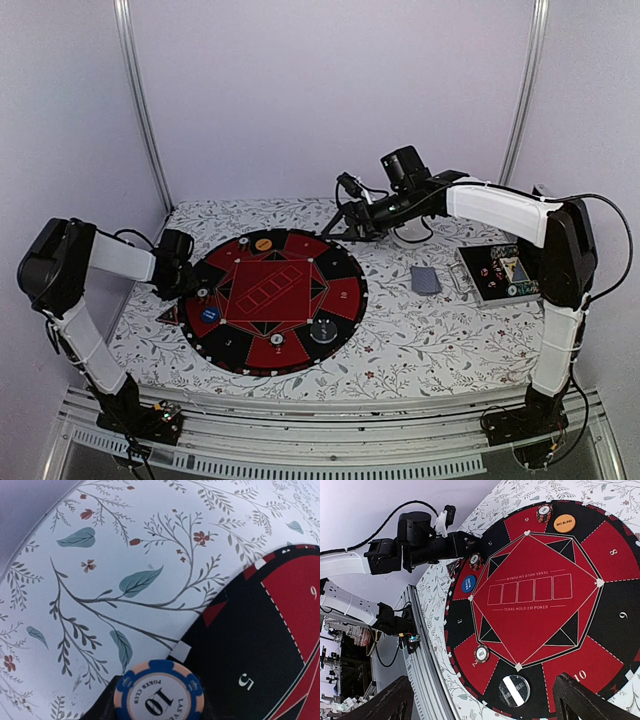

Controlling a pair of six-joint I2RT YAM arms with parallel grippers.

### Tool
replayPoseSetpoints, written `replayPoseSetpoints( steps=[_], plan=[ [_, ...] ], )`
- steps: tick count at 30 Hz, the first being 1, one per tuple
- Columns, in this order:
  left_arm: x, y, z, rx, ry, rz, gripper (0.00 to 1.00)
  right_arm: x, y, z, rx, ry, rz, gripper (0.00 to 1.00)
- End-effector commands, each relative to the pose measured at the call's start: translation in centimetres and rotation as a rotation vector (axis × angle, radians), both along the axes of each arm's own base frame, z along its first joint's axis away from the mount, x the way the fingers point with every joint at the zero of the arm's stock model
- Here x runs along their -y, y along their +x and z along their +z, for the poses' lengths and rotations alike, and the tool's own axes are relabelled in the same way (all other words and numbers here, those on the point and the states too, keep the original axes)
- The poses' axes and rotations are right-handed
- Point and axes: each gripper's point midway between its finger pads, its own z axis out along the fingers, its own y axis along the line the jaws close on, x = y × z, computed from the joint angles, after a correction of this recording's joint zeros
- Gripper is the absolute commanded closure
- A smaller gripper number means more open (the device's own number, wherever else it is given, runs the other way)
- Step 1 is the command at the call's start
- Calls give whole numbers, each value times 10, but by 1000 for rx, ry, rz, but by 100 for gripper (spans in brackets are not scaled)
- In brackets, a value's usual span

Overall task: Distribute texas hold em gaming equipment
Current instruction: Pass from the left arm to the right

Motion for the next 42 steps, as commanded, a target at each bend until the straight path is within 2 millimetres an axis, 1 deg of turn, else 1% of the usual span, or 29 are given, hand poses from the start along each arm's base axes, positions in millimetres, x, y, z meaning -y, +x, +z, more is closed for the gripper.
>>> replayPoseSetpoints(
  steps=[1, 7, 10, 12, 14, 16, 18, 20, 21, 23, 24, 25, 26, 27, 28, 30, 31, 32, 34, 36, 38, 42],
  plan=[
    [-6, 7, 14, 49, 60, 106, 100, 5, -6, 25, 48, 40, 17, 1],
    [-3, 13, 13, 43, 59, 103, 100, 3, -7, 28, 45, 50, 24, 1],
    [-1, 17, 17, 53, 59, 83, 100, 4, -8, 30, 49, 51, 24, 1],
    [8, 27, 27, 95, 62, 13, 100, 5, -8, 32, 52, 49, 21, 1],
    [23, 36, 44, 148, 84, -79, 100, 6, -7, 33, 57, 47, 15, 1],
    [37, 38, 63, 187, 108, -147, 100, 7, -7, 35, 64, 44, 12, 1],
    [50, 34, 81, 214, 134, -204, 100, 8, -7, 37, 67, 44, 8, 1],
    [63, 24, 99, 231, 182, -264, 100, 8, -6, 37, 72, 41, 6, 1],
    [73, 17, 106, 237, 200, -311, 100, 9, -6, 37, 73, 40, 5, 1],
    [104, 0, 115, 251, 210, -445, 100, 7, -7, 34, 66, 40, 11, 1],
    [121, -10, 116, 255, 200, -522, 100, 6, -9, 33, 60, 43, 19, 1],
    [137, -21, 123, 275, 187, -594, 100, 4, -11, 32, 54, 45, 29, 0],
    [156, -34, 123, 282, 182, -680, 100, -1, -14, 31, 48, 48, 41, 1],
    [171, -46, 133, 316, 178, -750, 100, -7, -18, 31, 47, 55, 59, 2],
    [191, -60, 142, 351, 176, -850, 100, -15, -24, 30, 40, 64, 83, 3],
    [225, -87, 162, 430, 153, -1024, 100, -33, -41, 26, 7, 87, 154, 5],
    [240, -102, 173, 475, 139, -1109, 100, -43, -50, 26, -8, 110, 198, 7],
    [251, -115, 183, 519, 131, -1180, 100, -50, -59, 25, -26, 128, 235, 8],
    [268, -140, 200, 600, 109, -1311, 100, -64, -73, 28, -44, 178, 290, 9],
    [277, -153, 212, 650, 94, -1389, 100, -73, -87, 33, -71, 233, 343, 9],
    [282, -160, 220, 676, 97, -1440, 100, -81, -99, 35, -98, 262, 387, 9],
    [289, -164, 222, 673, 128, -1500, 100, -90, -111, 32, -139, 282, 429, 9]
  ],
)
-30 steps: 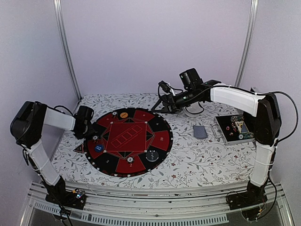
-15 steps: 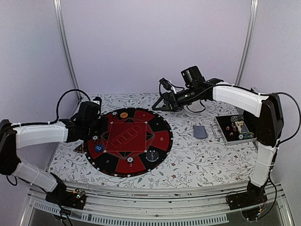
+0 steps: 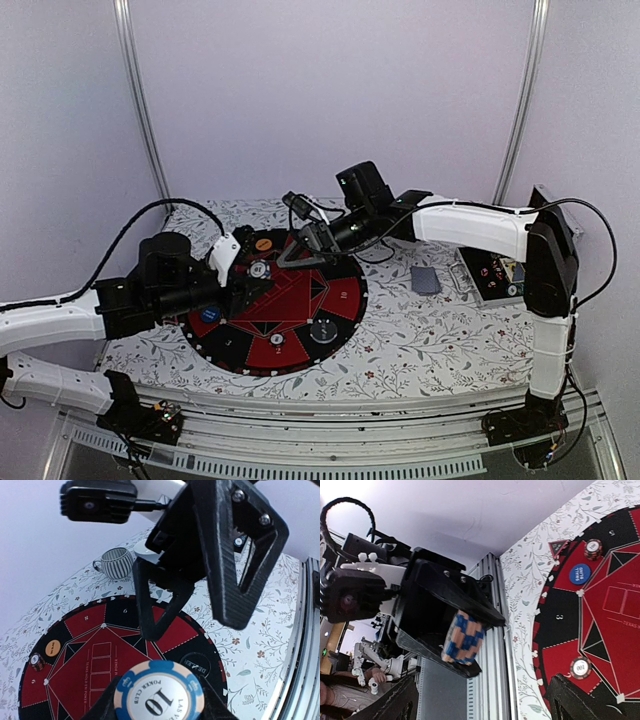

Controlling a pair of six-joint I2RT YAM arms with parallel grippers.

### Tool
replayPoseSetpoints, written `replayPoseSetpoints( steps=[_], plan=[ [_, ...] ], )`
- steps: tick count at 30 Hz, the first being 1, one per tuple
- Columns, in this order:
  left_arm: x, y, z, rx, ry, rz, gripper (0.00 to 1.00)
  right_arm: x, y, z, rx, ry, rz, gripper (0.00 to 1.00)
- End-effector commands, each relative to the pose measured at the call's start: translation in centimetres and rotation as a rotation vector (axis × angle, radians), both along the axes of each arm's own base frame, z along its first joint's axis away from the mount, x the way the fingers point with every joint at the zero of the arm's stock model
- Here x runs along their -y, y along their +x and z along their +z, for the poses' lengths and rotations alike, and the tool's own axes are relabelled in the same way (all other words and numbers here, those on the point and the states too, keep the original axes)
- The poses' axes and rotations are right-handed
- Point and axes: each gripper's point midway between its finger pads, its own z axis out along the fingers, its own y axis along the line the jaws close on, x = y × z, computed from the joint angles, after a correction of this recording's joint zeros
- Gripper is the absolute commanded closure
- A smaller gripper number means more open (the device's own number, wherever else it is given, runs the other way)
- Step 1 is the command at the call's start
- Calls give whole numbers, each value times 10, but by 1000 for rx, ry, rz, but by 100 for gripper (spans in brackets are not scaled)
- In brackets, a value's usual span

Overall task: Distribute texas hold em gaming equipment
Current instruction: Pass from the left arm to the right

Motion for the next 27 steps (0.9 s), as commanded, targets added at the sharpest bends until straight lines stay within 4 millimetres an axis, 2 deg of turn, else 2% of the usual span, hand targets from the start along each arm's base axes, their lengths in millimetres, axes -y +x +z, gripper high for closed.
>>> replayPoseSetpoints(
  steps=[1, 4, 10, 15, 18, 23, 27],
  plan=[
    [17, -12, 11, 74, 44, -131, 100, -8, -13, 9, -53, 78, 85, 9],
    [18, -12, 13, 97, 56, -138, 100, -13, -19, 10, -63, 96, 111, 9],
    [21, -14, 26, 145, 33, -157, 100, -21, -18, -8, -112, 62, 105, 23],
    [24, -13, 23, 149, 46, -160, 100, -27, -26, -4, -133, 84, 158, 33],
    [24, -9, 21, 154, 58, -148, 100, -29, -31, -2, -139, 95, 184, 37],
    [24, -8, 18, 158, 70, -145, 100, -30, -36, -10, -167, 83, 204, 42],
    [25, -8, 21, 166, 65, -147, 100, -32, -37, -13, -178, 79, 208, 54]
  ],
)
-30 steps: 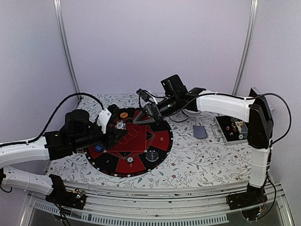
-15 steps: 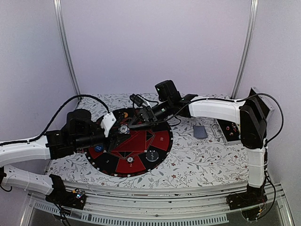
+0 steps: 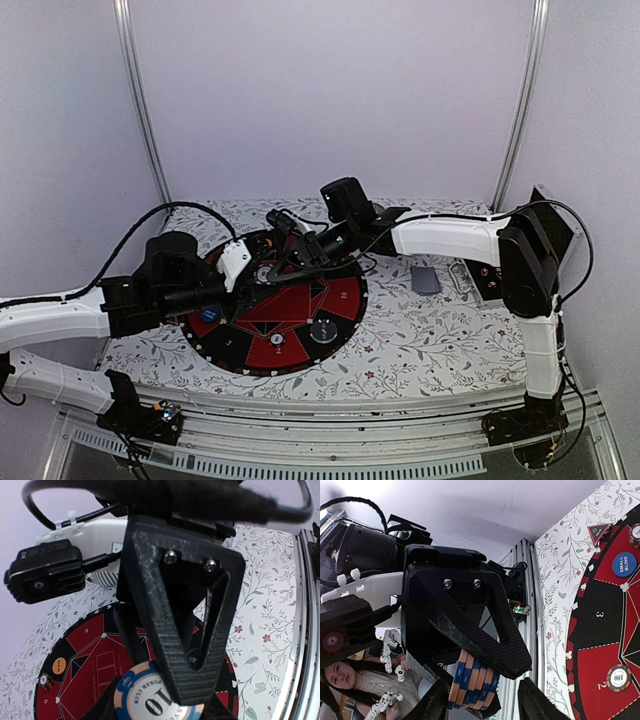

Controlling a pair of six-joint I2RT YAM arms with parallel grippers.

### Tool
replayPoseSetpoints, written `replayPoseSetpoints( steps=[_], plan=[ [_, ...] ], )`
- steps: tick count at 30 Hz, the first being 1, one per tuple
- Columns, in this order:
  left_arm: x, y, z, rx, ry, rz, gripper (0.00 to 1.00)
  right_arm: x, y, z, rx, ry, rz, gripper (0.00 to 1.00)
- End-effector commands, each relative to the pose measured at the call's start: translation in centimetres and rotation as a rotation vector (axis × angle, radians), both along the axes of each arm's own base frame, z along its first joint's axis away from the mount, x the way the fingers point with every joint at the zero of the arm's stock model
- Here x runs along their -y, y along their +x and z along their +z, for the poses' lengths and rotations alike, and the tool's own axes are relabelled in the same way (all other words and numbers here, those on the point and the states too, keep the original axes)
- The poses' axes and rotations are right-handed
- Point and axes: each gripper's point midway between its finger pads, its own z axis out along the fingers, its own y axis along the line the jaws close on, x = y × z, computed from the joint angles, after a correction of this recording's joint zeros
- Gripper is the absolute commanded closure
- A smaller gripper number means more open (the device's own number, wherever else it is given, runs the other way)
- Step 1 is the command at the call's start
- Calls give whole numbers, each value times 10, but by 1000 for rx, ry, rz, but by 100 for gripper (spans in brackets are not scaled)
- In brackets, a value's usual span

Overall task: Distribute texas hold em gaming equipment
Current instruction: Pass from the left arm to the right

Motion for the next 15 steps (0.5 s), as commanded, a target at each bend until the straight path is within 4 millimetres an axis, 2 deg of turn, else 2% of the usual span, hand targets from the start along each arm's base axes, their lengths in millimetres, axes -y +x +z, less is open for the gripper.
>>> replayPoseSetpoints(
  steps=[1, 4, 9, 12, 15],
  plan=[
    [10, 0, 26, 64, -54, -22, 100, -7, -4, -3, -15, 16, 37, 56],
    [12, -1, 26, 63, -55, -32, 100, -10, -7, -1, -20, 33, 53, 68],
    [13, -3, 26, 75, -54, -47, 100, -12, -6, -2, -31, 24, 48, 95],
    [12, -5, 25, 83, -48, -60, 100, -12, -5, -5, -40, 12, 38, 97],
    [12, -5, 23, 93, -35, -61, 88, -13, -4, -7, -50, 1, 31, 98]
  ],
)
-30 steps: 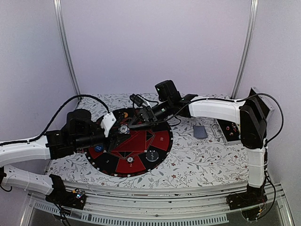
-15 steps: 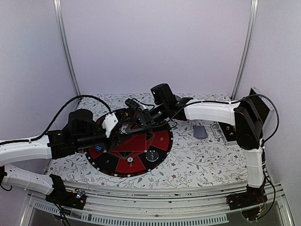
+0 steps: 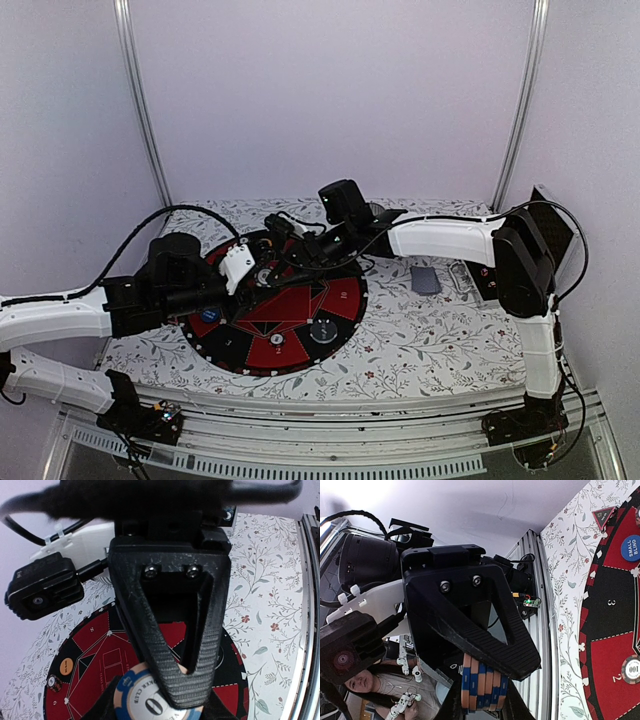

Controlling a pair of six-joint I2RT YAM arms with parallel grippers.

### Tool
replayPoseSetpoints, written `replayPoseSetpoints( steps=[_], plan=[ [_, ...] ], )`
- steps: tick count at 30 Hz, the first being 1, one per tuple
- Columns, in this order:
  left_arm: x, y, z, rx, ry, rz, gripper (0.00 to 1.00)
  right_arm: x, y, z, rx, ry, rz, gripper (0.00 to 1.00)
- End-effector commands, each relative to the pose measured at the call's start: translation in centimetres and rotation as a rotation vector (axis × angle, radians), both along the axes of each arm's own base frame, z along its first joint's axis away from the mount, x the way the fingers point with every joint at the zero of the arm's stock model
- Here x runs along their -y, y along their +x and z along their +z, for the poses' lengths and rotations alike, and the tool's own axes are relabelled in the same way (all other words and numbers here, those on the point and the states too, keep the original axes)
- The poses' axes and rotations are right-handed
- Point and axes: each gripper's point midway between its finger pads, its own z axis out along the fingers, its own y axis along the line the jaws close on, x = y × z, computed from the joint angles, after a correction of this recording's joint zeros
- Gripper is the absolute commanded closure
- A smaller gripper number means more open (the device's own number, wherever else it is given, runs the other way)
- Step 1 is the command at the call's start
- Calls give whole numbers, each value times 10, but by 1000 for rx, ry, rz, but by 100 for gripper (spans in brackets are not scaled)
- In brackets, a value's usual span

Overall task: Distribute texas hold em gaming equipment
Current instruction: Pass from the left arm to the right, then pass from the right arm to the left

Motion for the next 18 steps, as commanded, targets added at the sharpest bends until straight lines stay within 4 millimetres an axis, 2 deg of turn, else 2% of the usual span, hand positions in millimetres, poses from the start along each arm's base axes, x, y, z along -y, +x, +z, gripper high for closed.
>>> replayPoseSetpoints(
  steps=[1, 5, 8, 12, 18],
  plan=[
    [11, -6, 29, 56, -88, -49, 83, -11, 2, -2, 48, 34, -5, 98],
    [6, -2, 25, 83, -41, -26, 52, -10, 4, -2, 40, 23, -17, 98],
    [3, 0, 21, 82, 23, -19, 40, -8, 9, -5, 36, 2, -42, 98],
    [4, 0, 15, 13, 120, -26, 32, -7, 16, -13, 39, -38, -79, 98],
    [7, -1, -7, -155, 281, -40, 34, -6, 16, -14, 47, -52, -87, 98]
  ],
)
